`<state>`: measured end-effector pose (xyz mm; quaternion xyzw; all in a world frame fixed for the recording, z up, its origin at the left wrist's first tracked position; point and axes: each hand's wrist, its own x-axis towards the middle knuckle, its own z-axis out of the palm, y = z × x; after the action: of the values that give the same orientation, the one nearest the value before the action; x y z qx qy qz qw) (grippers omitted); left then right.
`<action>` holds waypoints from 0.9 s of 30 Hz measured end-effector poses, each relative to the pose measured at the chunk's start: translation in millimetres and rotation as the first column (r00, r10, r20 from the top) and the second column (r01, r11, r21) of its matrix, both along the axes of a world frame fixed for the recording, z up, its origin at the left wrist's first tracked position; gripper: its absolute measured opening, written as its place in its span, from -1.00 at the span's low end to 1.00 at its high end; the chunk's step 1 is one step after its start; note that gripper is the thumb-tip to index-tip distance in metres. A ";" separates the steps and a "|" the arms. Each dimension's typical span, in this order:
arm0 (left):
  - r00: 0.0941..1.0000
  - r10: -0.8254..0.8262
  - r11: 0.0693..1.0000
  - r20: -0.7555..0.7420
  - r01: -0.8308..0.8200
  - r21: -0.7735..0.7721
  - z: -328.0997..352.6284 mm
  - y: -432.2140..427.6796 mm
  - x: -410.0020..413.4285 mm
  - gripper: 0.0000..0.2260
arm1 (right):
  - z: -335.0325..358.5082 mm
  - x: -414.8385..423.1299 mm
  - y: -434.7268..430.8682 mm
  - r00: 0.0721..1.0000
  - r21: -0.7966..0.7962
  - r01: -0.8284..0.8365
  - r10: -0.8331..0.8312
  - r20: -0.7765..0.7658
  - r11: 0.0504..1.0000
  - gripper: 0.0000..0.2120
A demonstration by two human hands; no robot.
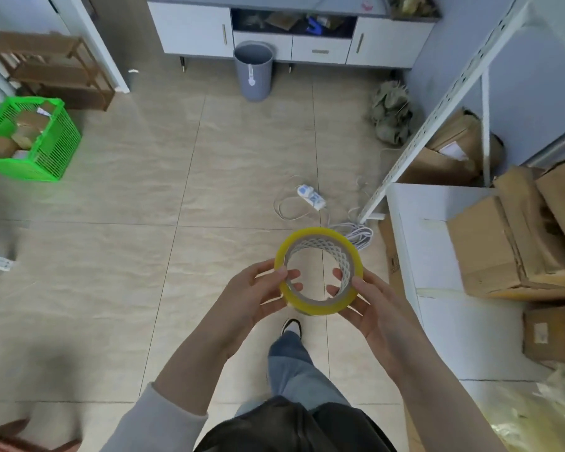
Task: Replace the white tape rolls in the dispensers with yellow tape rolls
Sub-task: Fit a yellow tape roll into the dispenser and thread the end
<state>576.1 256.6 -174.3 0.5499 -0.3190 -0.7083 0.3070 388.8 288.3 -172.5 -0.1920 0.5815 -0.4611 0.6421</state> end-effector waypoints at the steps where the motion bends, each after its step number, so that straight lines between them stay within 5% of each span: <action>1: 1.000 -0.002 1.000 -0.003 0.002 -0.005 2.0 -16.3 -5.8 -0.69 | 0.6 -6.0 -15.6 1.000 -0.009 0.006 -0.006 0.014 1.000 -0.75; 9: 0.999 -0.045 0.998 -0.023 0.044 -0.035 22.0 -130.1 -52.0 -0.76 | 14.1 -51.8 -123.3 1.000 -0.067 0.020 -0.020 0.012 0.998 -0.76; 18: 0.959 -0.247 0.967 -0.139 0.234 -0.104 54.7 -243.8 -130.3 -0.46 | 42.7 -117.7 -192.0 0.967 -0.151 0.242 -0.251 -0.044 0.959 -0.72; 22: 0.895 -0.408 0.902 -0.181 0.364 -0.233 87.2 -297.0 -185.7 -0.39 | 74.5 -155.6 -213.2 0.906 -0.267 0.392 -0.419 -0.053 0.880 -0.73; 27: 0.714 -0.679 0.709 -0.172 0.577 -0.405 134.8 -349.1 -260.7 -0.42 | 123.4 -192.8 -218.3 0.788 -0.423 0.539 -0.613 -0.053 0.729 -0.57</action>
<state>315.4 -92.5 -39.5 0.2304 -0.5478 -0.7849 0.1754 196.0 70.0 -49.1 -0.1665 0.5679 -0.7224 0.3575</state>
